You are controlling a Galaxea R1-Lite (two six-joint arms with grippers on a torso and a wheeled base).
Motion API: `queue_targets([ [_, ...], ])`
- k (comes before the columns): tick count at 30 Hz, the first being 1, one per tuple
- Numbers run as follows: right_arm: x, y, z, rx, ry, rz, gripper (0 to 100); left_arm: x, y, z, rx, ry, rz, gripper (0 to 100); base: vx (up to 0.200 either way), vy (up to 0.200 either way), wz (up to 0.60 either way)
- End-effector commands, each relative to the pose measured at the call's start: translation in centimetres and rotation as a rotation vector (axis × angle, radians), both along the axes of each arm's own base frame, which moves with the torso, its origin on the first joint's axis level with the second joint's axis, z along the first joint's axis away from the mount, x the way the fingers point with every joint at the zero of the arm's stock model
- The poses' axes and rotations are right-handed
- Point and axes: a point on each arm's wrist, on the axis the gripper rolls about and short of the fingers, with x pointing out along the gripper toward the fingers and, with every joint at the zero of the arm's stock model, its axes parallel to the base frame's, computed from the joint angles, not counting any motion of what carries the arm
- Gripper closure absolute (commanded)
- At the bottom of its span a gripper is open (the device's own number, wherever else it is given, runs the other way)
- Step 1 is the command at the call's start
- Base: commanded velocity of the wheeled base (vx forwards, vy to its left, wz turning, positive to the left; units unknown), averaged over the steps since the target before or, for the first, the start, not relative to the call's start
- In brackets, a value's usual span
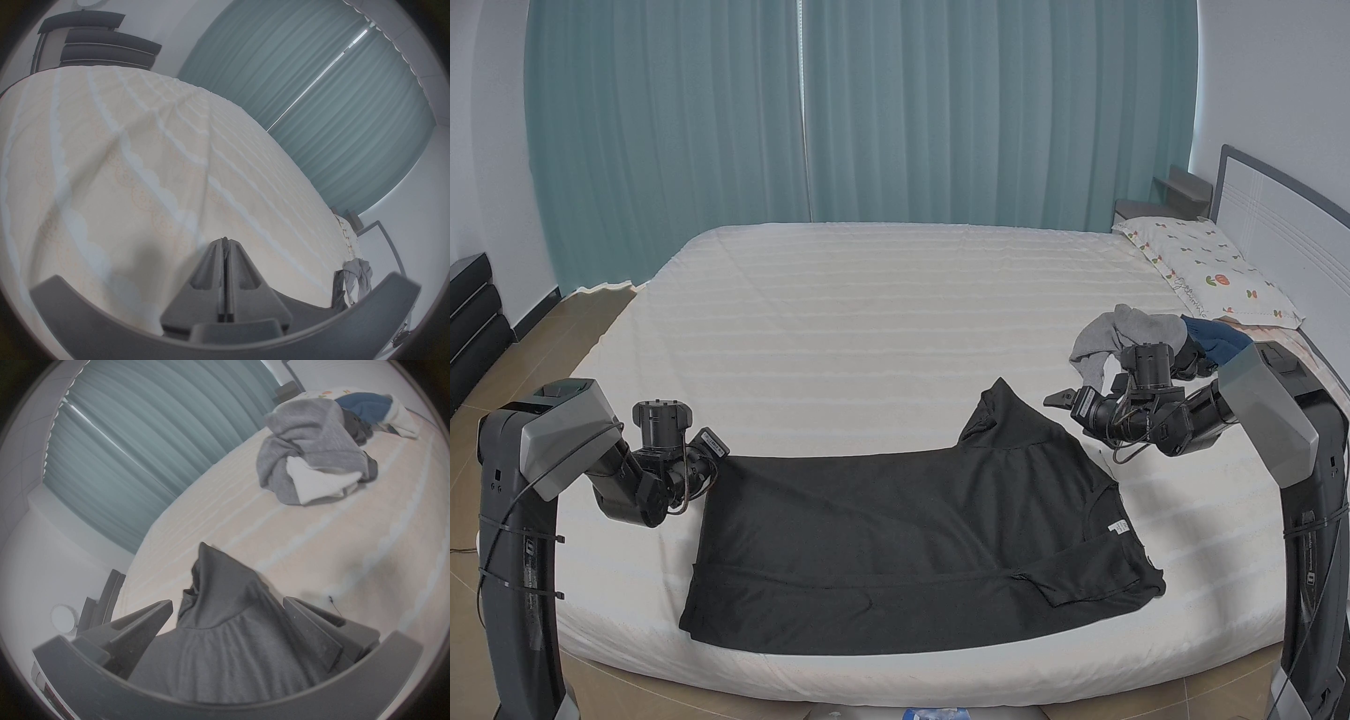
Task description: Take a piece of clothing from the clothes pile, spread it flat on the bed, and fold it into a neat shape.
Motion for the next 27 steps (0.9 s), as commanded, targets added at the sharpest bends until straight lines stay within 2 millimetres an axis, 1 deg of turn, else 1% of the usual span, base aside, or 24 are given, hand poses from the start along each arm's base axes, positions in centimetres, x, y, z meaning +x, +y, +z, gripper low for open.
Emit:
queue_targets([
  [1,0.6,-0.4,1.1,0.011,-0.033,0.015,0,0.0,-0.1,1.3,-0.016,-0.029,0.006,100,0.0,0.0,0.0],
  [2,0.6,-0.4,1.1,0.011,-0.033,0.015,0,0.0,-0.1,1.3,-0.016,-0.029,0.006,100,0.0,0.0,0.0],
  [3,0.8,-0.4,0.0,0.006,-0.006,0.018,0,-0.2,0.0,1.5,-0.017,-0.027,0.01,100,0.0,0.0,0.0],
  [4,0.9,-0.4,-0.6,0.004,0.003,0.019,0,-0.3,0.1,1.5,-0.017,-0.026,0.011,100,0.0,0.0,0.0],
  [10,2.1,-0.4,-2.9,-0.012,0.009,0.023,0,-0.4,0.1,1.3,-0.017,-0.018,0.01,100,0.0,0.0,0.0],
  [16,2.8,-0.2,-4.1,-0.015,0.012,0.024,0,-0.6,0.1,1.2,-0.019,-0.012,0.009,100,0.0,0.0,0.0],
  [20,3.1,-0.1,-4.2,-0.016,0.005,0.022,0,-0.7,0.1,1.1,-0.019,-0.007,0.009,100,0.0,0.0,0.0],
  [21,3.4,-0.2,-4.3,-0.016,0.004,0.019,0,-0.7,0.1,1.0,-0.02,-0.006,0.008,100,0.0,0.0,0.0],
  [25,3.4,-0.1,-4.6,-0.018,0.017,0.02,0,-0.7,0.1,0.9,-0.02,-0.001,0.008,100,0.0,0.0,0.0],
  [26,3.4,-0.1,-4.6,-0.018,0.017,0.02,100,-0.7,0.1,0.9,-0.02,-0.003,0.008,100,0.0,0.0,0.0],
  [27,3.4,0.0,-4.7,-0.019,0.019,0.021,100,-0.7,0.1,0.9,-0.02,-0.003,0.008,100,0.0,0.0,0.0],
])
